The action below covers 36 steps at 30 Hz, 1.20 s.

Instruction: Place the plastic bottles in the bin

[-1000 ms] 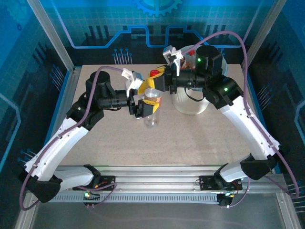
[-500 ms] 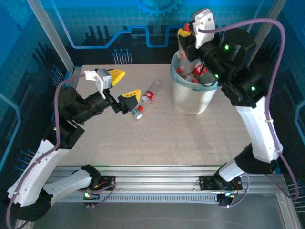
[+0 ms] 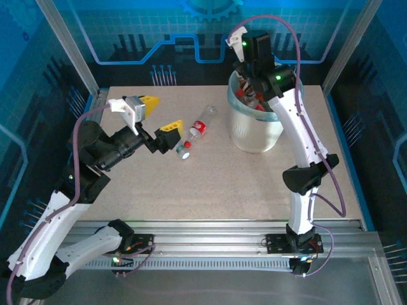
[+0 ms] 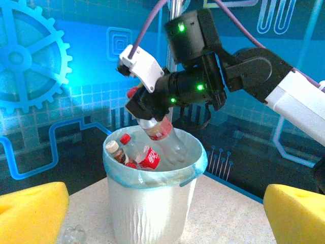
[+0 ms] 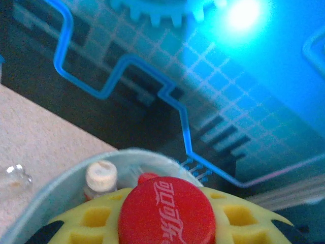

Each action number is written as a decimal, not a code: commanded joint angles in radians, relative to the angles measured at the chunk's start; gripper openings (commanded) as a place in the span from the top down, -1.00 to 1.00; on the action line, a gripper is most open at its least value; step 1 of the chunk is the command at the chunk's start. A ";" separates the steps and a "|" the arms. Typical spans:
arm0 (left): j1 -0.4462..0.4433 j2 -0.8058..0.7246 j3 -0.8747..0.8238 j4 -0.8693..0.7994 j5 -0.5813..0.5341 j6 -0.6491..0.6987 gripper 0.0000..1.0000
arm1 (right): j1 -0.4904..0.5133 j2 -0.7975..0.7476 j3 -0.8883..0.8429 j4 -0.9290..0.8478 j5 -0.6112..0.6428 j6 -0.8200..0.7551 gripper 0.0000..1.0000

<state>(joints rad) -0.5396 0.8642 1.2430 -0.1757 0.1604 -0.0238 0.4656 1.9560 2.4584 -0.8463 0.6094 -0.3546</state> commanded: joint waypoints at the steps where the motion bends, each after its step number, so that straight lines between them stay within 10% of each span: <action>1: -0.005 -0.010 -0.012 0.008 -0.024 0.011 -0.98 | -0.044 -0.065 -0.098 0.006 -0.037 0.065 1.00; 19: -0.004 0.009 -0.040 0.028 -0.048 0.007 -0.98 | -0.251 -0.210 -0.681 0.307 -0.362 0.294 0.98; 29: -0.005 0.022 -0.026 0.032 -0.048 -0.002 -0.98 | -0.259 -0.198 -0.555 0.252 -0.232 0.350 -0.32; 36: -0.005 0.035 -0.019 0.038 -0.044 -0.016 -0.98 | -0.242 -0.216 -0.467 0.233 -0.499 0.363 -0.45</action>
<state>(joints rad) -0.5396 0.8959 1.2201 -0.1738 0.1268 -0.0273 0.2153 1.7622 1.9408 -0.5995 0.2527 -0.0177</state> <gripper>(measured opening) 0.989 0.729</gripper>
